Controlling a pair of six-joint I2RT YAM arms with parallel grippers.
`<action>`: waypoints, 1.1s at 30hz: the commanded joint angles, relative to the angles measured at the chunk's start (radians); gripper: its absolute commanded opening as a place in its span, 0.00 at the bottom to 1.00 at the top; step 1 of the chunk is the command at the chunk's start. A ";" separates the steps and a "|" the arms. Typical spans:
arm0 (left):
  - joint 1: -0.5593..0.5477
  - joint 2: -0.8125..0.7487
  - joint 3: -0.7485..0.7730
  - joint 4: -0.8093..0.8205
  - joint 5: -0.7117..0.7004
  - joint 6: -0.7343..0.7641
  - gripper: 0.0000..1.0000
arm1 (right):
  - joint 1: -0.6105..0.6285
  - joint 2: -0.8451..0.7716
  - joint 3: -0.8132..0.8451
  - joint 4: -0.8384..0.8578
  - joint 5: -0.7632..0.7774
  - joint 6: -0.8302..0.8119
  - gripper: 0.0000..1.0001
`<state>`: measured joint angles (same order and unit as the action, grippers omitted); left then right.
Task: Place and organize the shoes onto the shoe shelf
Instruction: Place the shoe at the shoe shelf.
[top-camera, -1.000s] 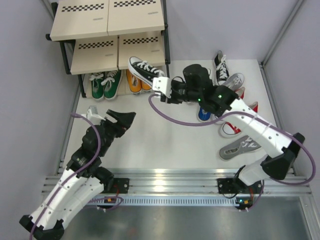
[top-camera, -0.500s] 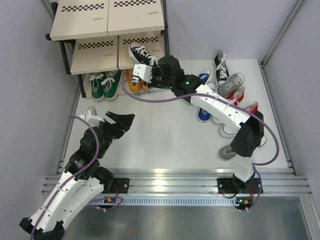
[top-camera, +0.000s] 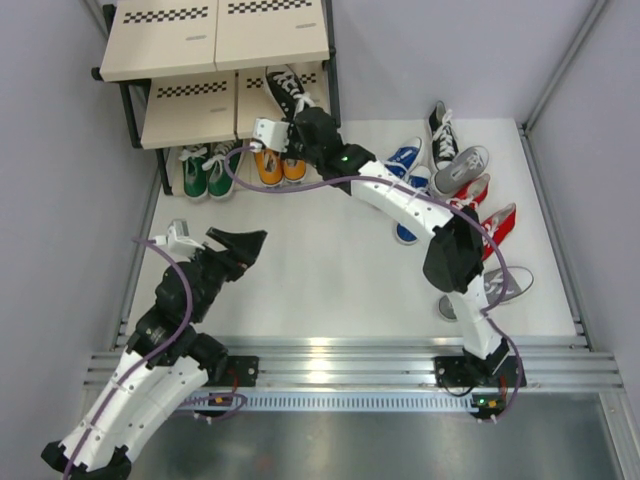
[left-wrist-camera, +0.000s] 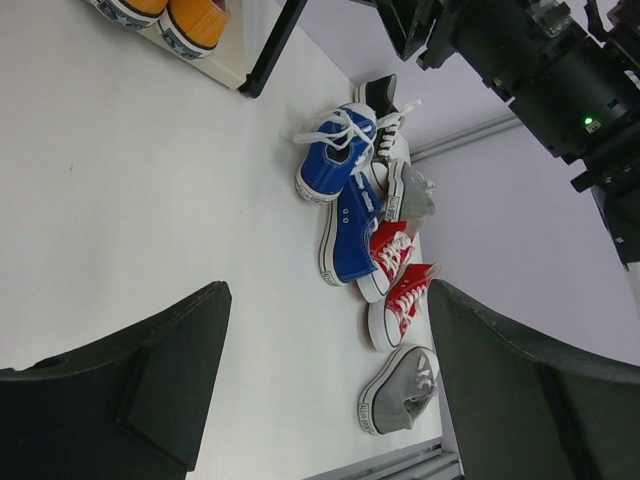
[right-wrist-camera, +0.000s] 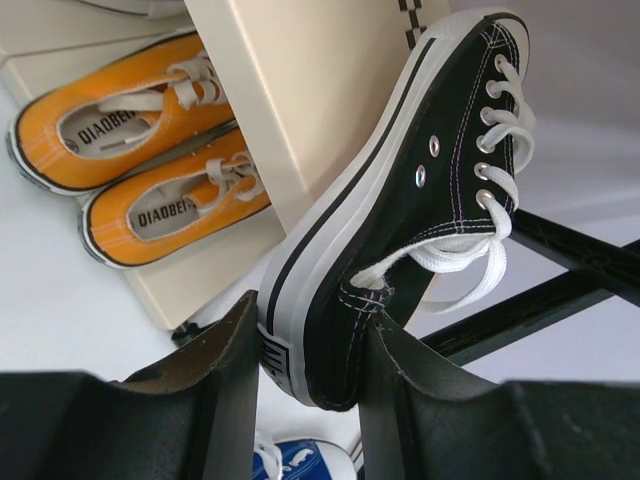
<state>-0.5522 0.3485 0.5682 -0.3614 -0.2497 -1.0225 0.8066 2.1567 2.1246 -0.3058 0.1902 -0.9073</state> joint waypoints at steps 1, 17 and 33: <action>0.000 -0.014 -0.008 0.019 0.010 -0.005 0.85 | -0.027 -0.011 0.095 0.166 0.074 -0.047 0.00; 0.001 0.007 -0.013 0.021 0.010 -0.010 0.86 | -0.052 -0.008 0.029 0.189 0.135 -0.051 0.12; 0.001 0.018 -0.011 0.022 0.009 -0.013 0.86 | -0.040 -0.063 -0.040 0.178 0.063 -0.015 0.71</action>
<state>-0.5522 0.3580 0.5606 -0.3614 -0.2470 -1.0271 0.7544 2.1738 2.0922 -0.2001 0.2726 -0.9390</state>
